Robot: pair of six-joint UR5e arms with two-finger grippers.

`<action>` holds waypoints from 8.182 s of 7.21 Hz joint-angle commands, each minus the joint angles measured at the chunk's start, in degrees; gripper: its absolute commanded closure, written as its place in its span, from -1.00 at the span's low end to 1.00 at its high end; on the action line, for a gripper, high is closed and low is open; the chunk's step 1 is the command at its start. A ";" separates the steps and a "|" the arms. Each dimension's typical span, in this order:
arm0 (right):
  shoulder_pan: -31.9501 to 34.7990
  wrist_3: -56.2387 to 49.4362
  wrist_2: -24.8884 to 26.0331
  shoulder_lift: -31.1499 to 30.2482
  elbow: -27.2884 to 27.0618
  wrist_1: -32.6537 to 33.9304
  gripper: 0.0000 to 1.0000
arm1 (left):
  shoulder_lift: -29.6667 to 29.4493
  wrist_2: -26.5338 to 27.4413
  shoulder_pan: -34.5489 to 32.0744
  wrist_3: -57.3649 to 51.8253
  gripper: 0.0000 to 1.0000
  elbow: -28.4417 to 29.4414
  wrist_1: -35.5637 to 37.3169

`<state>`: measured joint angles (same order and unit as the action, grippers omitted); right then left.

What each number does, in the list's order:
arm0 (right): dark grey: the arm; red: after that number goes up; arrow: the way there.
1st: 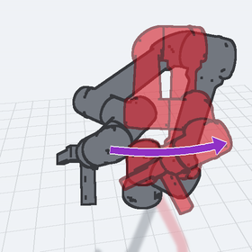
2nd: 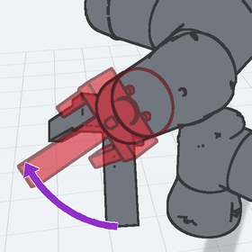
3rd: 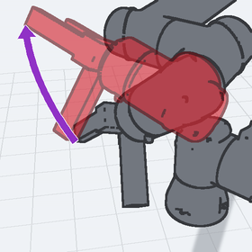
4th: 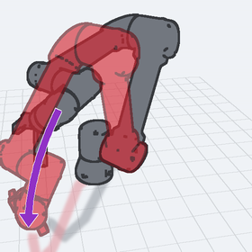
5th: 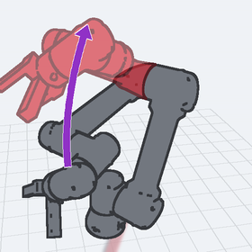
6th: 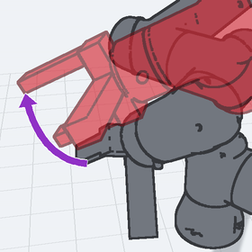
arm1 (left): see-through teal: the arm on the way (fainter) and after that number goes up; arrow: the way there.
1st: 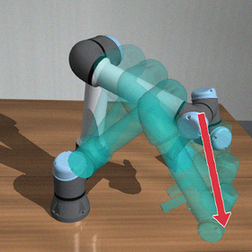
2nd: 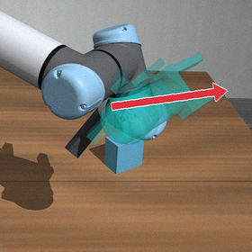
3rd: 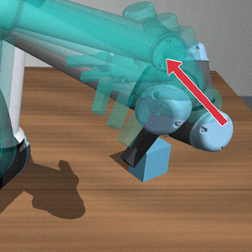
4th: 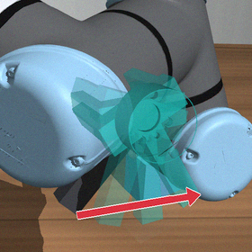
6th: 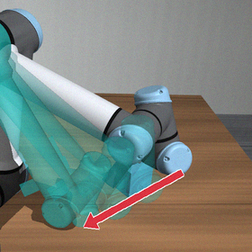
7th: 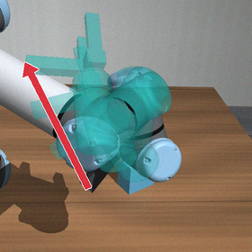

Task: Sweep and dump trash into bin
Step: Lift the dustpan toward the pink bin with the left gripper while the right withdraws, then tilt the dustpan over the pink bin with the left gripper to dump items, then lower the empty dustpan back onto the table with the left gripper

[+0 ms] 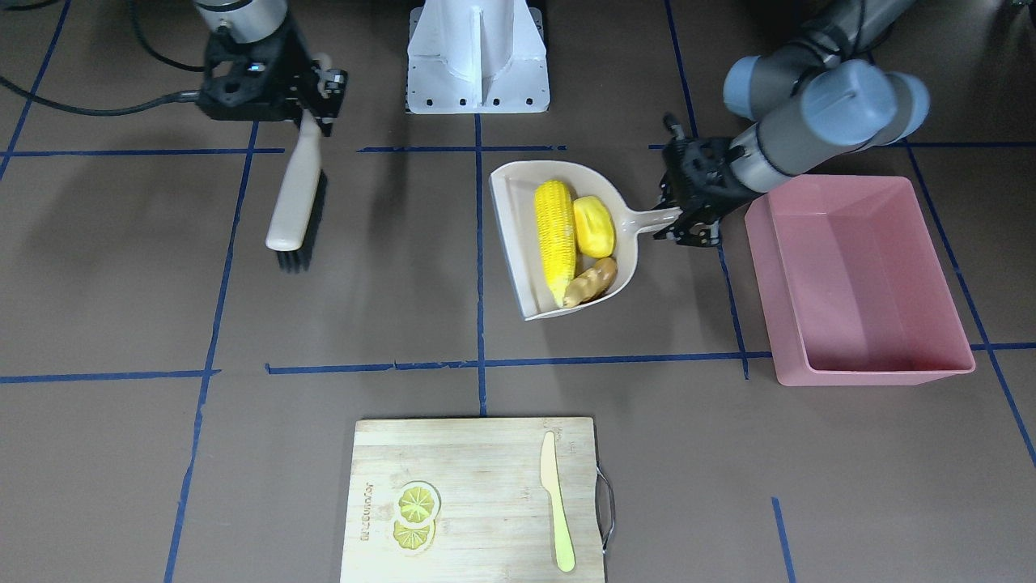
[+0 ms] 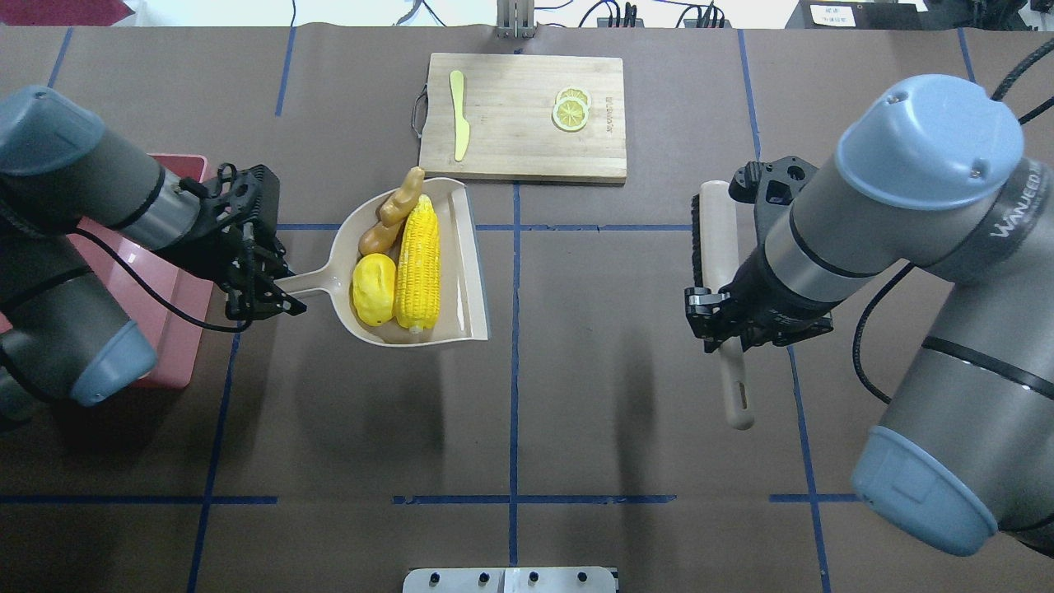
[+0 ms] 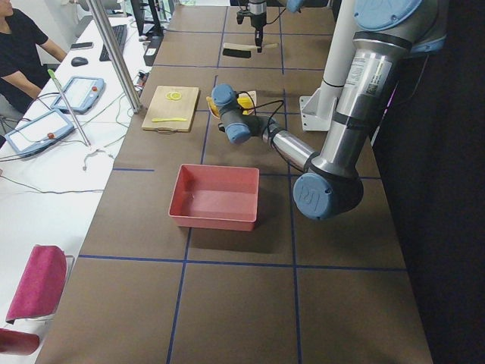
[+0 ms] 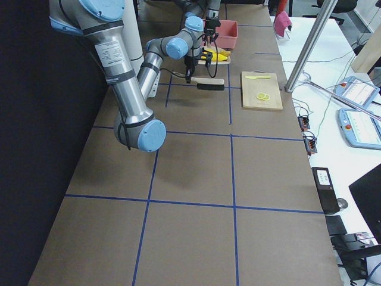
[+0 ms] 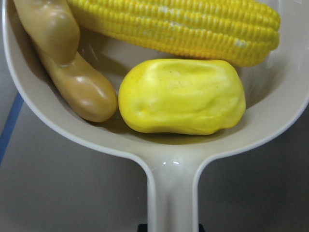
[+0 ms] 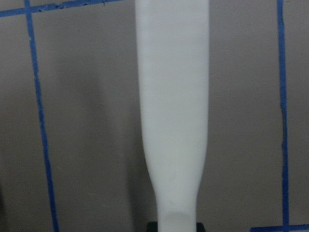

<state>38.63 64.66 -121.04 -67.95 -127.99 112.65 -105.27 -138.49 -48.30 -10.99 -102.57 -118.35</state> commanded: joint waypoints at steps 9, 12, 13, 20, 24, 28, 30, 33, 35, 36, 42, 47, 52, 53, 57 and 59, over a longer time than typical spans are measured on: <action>9.01 -16.05 -0.25 -8.86 -0.68 0.20 1.00 | 26.42 -5.04 -34.01 0.18 1.00 -26.19 28.83; 9.19 -16.05 -0.25 -8.95 -0.85 0.20 1.00 | 29.40 -5.04 -39.49 -0.17 1.00 -25.92 35.29; 9.19 -16.05 -0.25 -8.86 -0.94 0.20 1.00 | 31.16 -4.86 -39.58 -0.43 1.00 -26.10 35.47; 9.19 -16.05 -0.25 -9.13 -0.94 0.20 1.00 | 32.50 16.72 -36.18 -5.51 0.95 -26.45 36.96; 9.27 -16.05 -0.25 -9.48 -1.20 0.29 1.00 | 32.41 26.66 -28.97 -5.97 0.91 -27.42 38.81; 9.36 -16.05 -0.25 -10.00 -1.21 0.20 1.00 | 31.88 39.49 -21.77 -6.14 0.88 -34.88 53.02; 9.36 -16.05 -0.25 -10.61 -1.21 -0.06 1.00 | 31.79 45.21 -19.03 -6.50 0.87 -35.94 57.42; 9.36 -16.05 -0.25 -10.62 -1.21 -0.15 1.00 | 29.51 47.78 -17.79 -6.50 0.87 -36.21 61.75; 9.36 -16.14 -0.25 -10.79 -1.21 -0.41 1.00 | 28.98 47.70 -17.88 -6.50 0.89 -36.82 61.84; 9.36 -17.01 -0.25 -12.10 -1.21 -0.59 1.00 | 27.76 47.26 -17.88 -6.50 0.89 -38.39 62.01; 9.98 -20.71 -3.59 -30.63 1.06 -18.30 1.00 | 8.52 36.90 -16.83 -5.97 0.89 -37.44 68.26; 12.53 -17.12 -6.58 -38.48 16.00 -44.94 0.98 | 1.84 33.19 -9.11 -5.71 0.89 -35.60 67.64; 12.53 -13.42 -7.11 -38.48 19.88 -48.05 0.82 | -0.02 32.49 -6.19 -5.79 0.87 -32.60 66.41; 12.44 -14.02 -7.11 -38.31 21.28 -48.14 0.39 | -0.11 32.49 -5.84 -5.79 0.86 -32.60 66.41; 12.35 -13.42 -6.50 -37.95 22.35 -48.14 -1.00 | -0.29 28.71 -3.20 -6.23 0.86 -32.52 61.75; 14.53 -13.42 -6.32 -37.60 21.91 -48.23 -1.00 | -0.11 28.71 -0.05 -6.58 0.87 -32.08 57.91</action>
<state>51.45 51.17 -127.47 -105.67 -105.84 64.45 -105.50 -109.77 -50.23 -17.34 -135.00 -57.88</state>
